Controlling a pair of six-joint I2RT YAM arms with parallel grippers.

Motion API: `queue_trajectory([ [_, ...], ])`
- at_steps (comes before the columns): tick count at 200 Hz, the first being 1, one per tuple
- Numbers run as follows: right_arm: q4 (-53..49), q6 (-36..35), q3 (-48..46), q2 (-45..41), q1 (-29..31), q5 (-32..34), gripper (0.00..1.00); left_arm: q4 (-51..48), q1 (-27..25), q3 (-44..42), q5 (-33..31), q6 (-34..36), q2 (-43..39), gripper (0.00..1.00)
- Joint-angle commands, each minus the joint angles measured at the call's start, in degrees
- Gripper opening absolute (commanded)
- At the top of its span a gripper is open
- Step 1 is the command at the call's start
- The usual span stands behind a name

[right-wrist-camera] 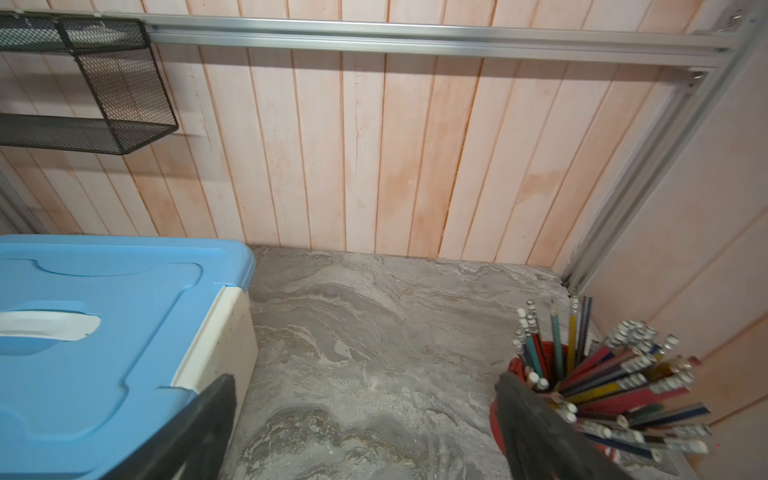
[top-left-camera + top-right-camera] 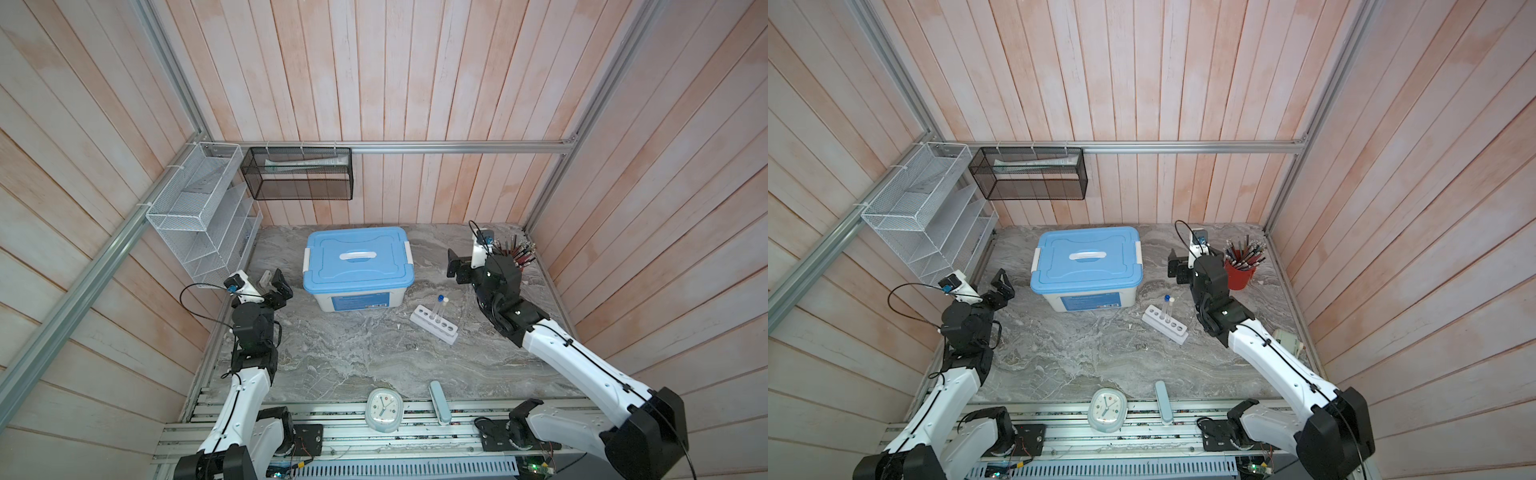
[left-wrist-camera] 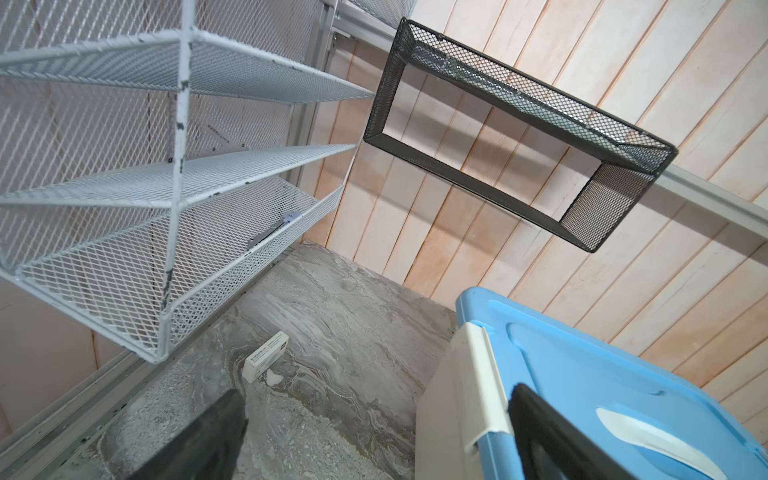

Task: Organize the chemistry lab equipment

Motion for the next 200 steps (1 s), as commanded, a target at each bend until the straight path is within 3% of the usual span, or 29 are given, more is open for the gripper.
queue_trajectory([
  [1,5.95,-1.0,-5.66,-3.63,-1.55,5.18,0.98,3.9,0.21,-2.93,-0.71,0.01,-0.89,1.0],
  [46,19.48,-2.56,-21.97,-10.33,-5.51,9.02,0.98,10.67,0.04,-8.49,2.06,2.48,0.5,1.0],
  [66,25.64,-1.64,-28.86,-13.07,-8.08,6.91,0.98,13.41,-0.05,-9.93,2.77,3.67,2.2,1.0],
  [97,27.02,2.21,-33.58,-13.82,-12.58,3.89,0.98,18.66,-1.75,-11.58,4.93,6.27,6.23,1.0],
  [144,33.58,4.18,-37.72,-10.03,-17.59,0.1,0.98,23.83,-4.27,-12.11,3.91,9.73,13.7,1.0],
  [182,38.21,1.56,-37.6,-4.08,-19.45,-2.56,0.98,27.93,-4.88,-10.84,5.37,11.76,20.92,1.0],
  [200,43.88,1.83,-39.22,-0.14,-20.58,-3.02,0.98,25.15,-5.06,-9.06,6.1,13.55,21.54,1.0],
])
